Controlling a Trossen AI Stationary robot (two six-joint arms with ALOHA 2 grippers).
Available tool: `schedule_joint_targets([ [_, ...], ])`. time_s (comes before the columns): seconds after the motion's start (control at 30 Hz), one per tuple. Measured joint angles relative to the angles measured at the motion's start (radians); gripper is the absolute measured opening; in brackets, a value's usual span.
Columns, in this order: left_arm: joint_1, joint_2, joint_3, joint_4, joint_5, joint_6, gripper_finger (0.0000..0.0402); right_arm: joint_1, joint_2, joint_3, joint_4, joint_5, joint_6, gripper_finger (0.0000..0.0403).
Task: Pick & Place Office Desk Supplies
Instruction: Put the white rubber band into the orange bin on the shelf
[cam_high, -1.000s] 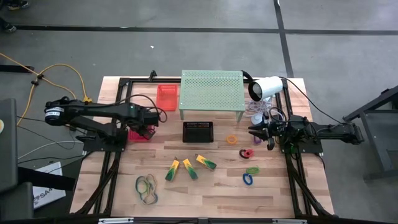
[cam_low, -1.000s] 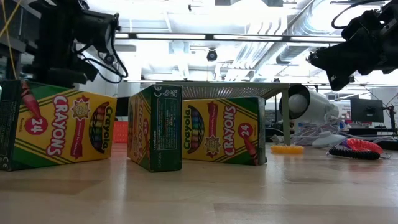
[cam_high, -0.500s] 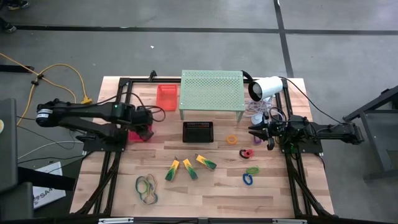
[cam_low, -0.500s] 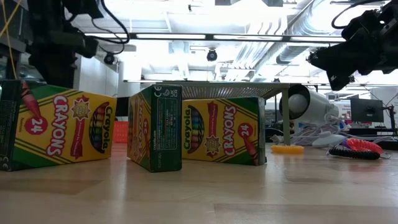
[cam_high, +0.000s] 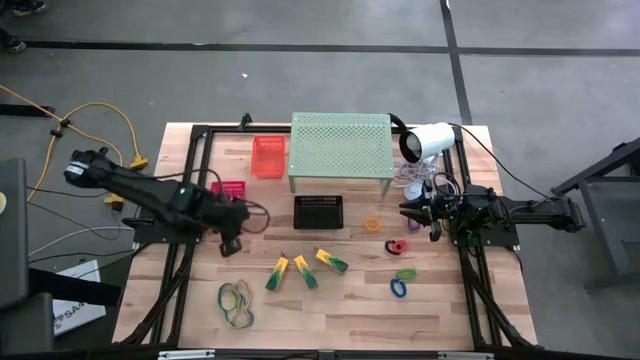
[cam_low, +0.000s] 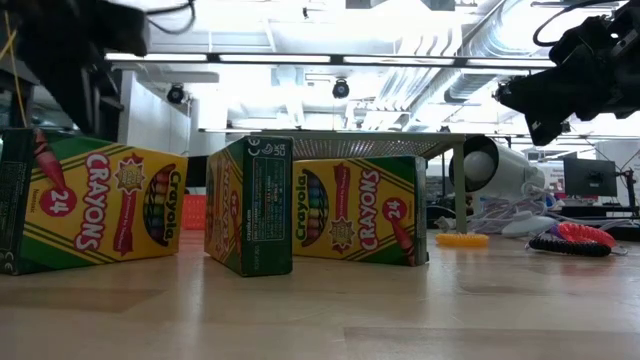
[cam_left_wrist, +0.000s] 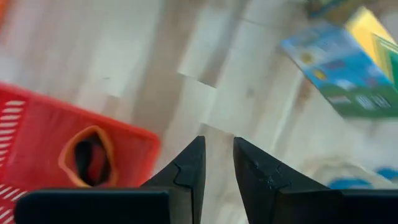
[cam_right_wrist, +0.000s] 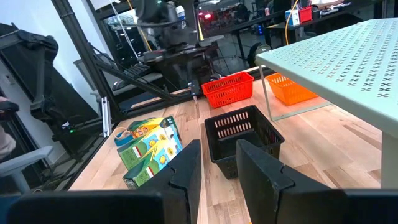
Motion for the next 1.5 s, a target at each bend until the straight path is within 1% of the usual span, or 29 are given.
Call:
schedule_joint_targets([
  [0.23, -0.183, 0.052, 0.0, 0.059, -0.001, -0.003, 0.0078, 0.0, 0.0, 0.0, 0.0, 0.0, 0.0, 0.009],
  [0.5, -0.354, 0.142, 0.0, 0.186, -0.002, 0.005, 0.0078, 0.0, 0.0, 0.0, 0.0, 0.0, 0.0, 0.009],
  [0.7, -0.463, 0.206, 0.001, 0.271, -0.002, 0.088, 0.0078, 0.0, 0.0, 0.0, 0.0, 0.0, 0.0, 0.009],
  [0.83, -0.523, 0.237, 0.001, 0.311, -0.002, 0.171, 0.0078, 0.0, 0.0, 0.0, 0.0, 0.0, 0.0, 0.009],
  [1.0, -0.571, 0.264, 0.001, 0.344, -0.002, 0.297, 0.0078, 0.0, 0.0, 0.0, 0.0, 0.0, 0.0, 0.009],
  [1.07, -0.578, 0.272, 0.001, 0.35, -0.001, 0.323, 0.0078, 0.0, 0.0, 0.0, 0.0, 0.0, 0.0, 0.009],
  [1.27, -0.577, 0.296, 0.001, 0.347, -0.008, 0.326, 0.0078, 0.0, 0.0, 0.0, 0.0, 0.0, 0.0, 0.009],
  [1.5, -0.578, 0.357, 0.001, 0.347, -0.009, 0.326, 0.0078, 0.0, 0.0, 0.0, 0.0, 0.0, 0.0, 0.009],
])
